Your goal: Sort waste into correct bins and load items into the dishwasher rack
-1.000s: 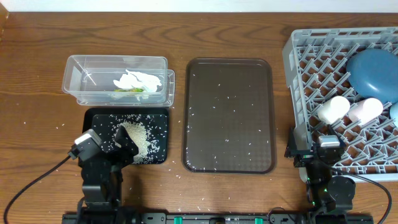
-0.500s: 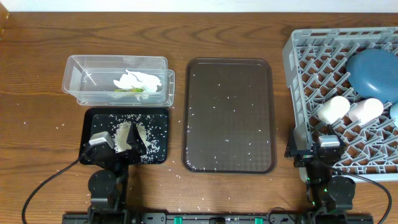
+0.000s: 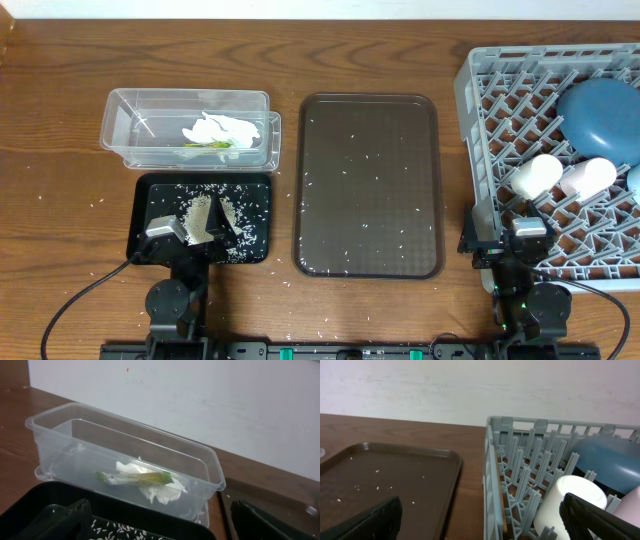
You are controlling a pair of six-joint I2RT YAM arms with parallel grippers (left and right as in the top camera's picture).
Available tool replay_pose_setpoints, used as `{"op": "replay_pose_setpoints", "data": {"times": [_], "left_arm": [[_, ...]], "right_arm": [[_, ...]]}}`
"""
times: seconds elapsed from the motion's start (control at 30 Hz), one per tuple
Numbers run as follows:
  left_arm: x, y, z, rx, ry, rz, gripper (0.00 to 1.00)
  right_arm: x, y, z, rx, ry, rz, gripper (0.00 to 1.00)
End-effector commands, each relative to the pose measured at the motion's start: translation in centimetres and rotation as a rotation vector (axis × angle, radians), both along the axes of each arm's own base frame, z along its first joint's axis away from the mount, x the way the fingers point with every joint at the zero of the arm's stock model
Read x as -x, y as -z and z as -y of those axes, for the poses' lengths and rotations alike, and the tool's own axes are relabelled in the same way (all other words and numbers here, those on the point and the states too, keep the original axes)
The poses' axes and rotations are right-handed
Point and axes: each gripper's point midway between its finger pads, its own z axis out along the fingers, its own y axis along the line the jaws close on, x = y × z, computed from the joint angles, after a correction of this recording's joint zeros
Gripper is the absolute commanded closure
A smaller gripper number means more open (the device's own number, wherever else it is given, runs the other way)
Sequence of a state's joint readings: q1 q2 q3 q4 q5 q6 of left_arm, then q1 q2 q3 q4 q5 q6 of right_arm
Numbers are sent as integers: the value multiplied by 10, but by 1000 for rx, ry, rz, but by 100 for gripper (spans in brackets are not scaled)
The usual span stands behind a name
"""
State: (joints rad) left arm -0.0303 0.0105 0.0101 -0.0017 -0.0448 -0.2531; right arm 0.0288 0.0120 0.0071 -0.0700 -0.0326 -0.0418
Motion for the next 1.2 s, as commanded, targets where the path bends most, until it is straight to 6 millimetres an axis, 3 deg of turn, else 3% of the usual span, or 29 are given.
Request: {"op": "replay_pose_setpoints", "data": {"times": [0.0,1.17], "left_arm": [[2,18,3,-45,18,-72,9],[2,18,1,-102,23,-75,9]], "right_arm": [[0,0,-1,16,-5,1,1],[0,0,-1,16,-5,1,1]]}}
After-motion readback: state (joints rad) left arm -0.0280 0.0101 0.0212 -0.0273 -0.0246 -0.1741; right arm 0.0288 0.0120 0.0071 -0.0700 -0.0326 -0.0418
